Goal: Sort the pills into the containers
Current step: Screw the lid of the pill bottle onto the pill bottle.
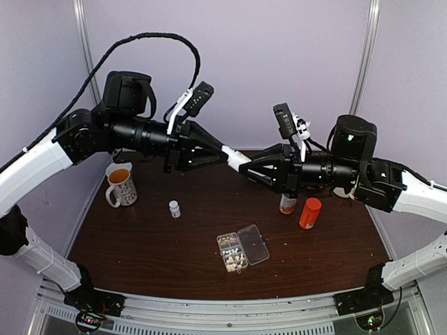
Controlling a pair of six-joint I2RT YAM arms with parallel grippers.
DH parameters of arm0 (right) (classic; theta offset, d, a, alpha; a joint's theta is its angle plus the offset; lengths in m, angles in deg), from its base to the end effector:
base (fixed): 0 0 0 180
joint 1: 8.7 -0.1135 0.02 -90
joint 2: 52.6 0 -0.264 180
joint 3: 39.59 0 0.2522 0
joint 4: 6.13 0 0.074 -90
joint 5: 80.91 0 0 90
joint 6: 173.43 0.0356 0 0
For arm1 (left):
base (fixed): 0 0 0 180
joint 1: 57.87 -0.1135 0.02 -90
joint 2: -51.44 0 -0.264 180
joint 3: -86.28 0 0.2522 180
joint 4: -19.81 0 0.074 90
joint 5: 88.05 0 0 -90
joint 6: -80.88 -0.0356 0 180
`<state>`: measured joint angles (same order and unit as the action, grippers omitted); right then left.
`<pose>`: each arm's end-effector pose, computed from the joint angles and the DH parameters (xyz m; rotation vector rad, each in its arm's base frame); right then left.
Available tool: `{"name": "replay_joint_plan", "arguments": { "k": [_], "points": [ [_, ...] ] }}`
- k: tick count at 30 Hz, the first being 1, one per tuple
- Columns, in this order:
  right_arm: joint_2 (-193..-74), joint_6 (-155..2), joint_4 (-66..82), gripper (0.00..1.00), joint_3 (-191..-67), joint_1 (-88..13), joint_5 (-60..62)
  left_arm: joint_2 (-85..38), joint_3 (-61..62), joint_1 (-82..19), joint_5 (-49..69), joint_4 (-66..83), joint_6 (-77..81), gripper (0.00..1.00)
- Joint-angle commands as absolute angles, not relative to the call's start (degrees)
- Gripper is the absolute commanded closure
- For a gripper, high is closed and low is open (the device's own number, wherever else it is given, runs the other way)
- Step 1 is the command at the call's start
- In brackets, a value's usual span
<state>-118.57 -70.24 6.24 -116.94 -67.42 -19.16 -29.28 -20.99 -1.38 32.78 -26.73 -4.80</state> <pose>0.1232 0.2353 0.4026 -1.0526 1.4144 1.3364 0.1511 -0.2613 0.4510 1.2441 1.6501 -1.2017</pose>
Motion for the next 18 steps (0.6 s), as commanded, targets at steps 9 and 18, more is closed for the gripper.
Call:
{"name": "replay_joint_plan", "arguments": {
  "k": [9,18],
  "points": [
    [-119.2,-78.1,2.4,1.0,-122.8,-68.2,-30.6,-31.4,-18.6,1.1,41.6,-27.1,-10.4,0.73],
    [-119.5,-91.4,14.3,1.0,-126.8,-68.5,-24.1,-32.7,-19.9,1.1,41.6,-30.4,-9.3,0.72]
  ]
}}
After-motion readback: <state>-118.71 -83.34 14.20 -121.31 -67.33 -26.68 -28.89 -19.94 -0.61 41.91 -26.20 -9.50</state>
